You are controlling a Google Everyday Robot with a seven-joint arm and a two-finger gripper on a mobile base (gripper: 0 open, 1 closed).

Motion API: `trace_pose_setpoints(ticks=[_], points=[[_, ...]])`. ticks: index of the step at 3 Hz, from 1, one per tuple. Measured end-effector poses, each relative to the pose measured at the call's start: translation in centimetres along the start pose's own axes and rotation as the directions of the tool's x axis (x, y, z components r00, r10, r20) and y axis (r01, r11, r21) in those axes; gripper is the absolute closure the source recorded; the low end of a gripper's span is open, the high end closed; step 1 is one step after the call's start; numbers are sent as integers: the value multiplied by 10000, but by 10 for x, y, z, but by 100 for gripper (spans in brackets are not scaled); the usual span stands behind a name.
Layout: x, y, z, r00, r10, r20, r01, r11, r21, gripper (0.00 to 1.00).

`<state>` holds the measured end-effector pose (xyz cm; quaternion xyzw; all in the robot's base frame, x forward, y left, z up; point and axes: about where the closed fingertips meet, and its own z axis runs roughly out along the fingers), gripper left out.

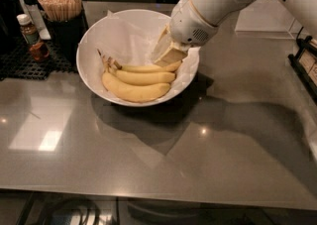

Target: Pick banana from white bowl

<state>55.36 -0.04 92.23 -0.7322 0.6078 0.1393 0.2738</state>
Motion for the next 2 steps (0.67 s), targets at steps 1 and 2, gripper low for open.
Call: trace_pose_setpoints(ticks=[1, 2], points=[[0, 0, 0, 10000, 0, 0, 0, 10000, 0, 58], [0, 0, 0, 10000, -1, 1, 1, 10000, 0, 32]])
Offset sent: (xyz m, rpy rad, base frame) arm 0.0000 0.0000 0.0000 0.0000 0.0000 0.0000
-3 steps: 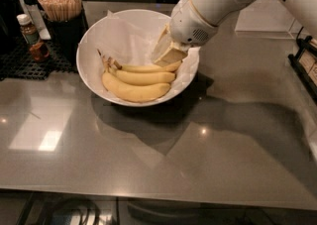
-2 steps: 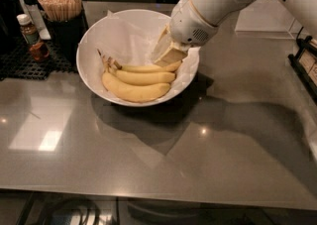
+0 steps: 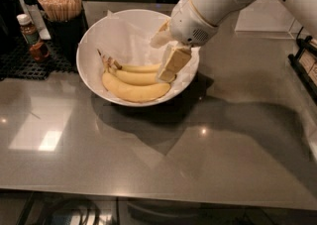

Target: Pick banana from white bowl

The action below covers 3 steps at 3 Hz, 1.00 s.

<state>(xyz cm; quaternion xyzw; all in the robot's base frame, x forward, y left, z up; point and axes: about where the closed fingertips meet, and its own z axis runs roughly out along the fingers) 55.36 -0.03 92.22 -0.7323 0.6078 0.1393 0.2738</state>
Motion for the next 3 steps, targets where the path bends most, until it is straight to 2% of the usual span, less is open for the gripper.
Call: trace_pose_setpoints(ticks=[1, 3], points=[[0, 0, 0, 10000, 0, 7, 0, 10000, 7, 44], [7, -9, -4, 9999, 125, 34, -126, 9998, 165, 53]])
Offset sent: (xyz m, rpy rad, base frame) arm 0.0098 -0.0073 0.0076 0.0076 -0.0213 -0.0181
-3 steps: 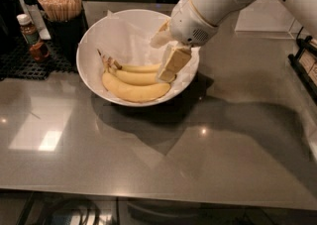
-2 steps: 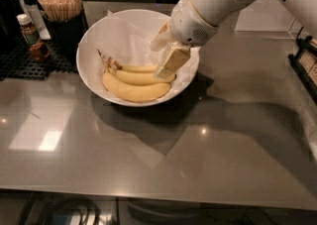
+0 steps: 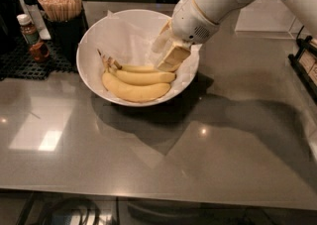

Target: Pick banana from white bowl

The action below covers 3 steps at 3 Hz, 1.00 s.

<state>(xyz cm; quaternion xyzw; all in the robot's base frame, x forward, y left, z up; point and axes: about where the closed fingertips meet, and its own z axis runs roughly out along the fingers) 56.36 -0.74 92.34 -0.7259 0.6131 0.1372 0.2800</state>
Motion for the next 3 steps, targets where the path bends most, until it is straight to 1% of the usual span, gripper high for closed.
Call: trace_pose_setpoints(ticks=[1, 2, 3], points=[[8, -10, -1, 9998, 176, -20, -176, 9998, 78, 49], [18, -15, 1, 9992, 394, -46, -394, 9992, 82, 46], [26, -14, 9, 9980, 631, -87, -632, 9980, -16, 46]])
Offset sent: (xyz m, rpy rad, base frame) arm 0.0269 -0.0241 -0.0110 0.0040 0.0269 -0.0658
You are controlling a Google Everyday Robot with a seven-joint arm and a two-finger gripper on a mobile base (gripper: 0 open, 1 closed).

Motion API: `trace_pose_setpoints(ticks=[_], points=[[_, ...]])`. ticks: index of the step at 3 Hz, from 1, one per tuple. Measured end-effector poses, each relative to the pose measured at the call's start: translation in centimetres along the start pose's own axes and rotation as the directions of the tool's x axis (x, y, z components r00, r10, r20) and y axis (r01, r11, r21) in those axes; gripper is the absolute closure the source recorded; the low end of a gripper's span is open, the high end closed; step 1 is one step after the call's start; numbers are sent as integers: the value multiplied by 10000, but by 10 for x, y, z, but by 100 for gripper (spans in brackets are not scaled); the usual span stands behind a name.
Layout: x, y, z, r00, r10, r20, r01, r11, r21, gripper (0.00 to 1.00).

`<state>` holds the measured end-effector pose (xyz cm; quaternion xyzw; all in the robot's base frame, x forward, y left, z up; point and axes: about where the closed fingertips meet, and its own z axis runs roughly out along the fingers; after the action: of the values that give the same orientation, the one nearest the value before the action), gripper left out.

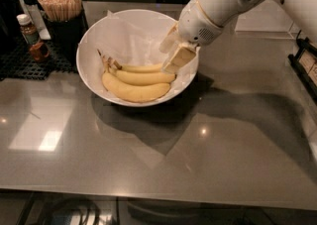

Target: Pick banana from white bowl

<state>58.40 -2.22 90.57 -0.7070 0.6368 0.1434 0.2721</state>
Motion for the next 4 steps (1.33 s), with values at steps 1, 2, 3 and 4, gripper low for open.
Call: trace_pose_setpoints(ticks=[1, 2, 3, 4], points=[[6, 0, 14, 9998, 211, -6, -211, 9996, -163, 48], [4, -3, 21, 9997, 252, -65, -253, 9995, -202, 48], [-5, -8, 2, 9991, 139, -395, -125, 9993, 366, 48], [-16, -3, -37, 9954, 43, -954, 83, 9913, 1314, 47]])
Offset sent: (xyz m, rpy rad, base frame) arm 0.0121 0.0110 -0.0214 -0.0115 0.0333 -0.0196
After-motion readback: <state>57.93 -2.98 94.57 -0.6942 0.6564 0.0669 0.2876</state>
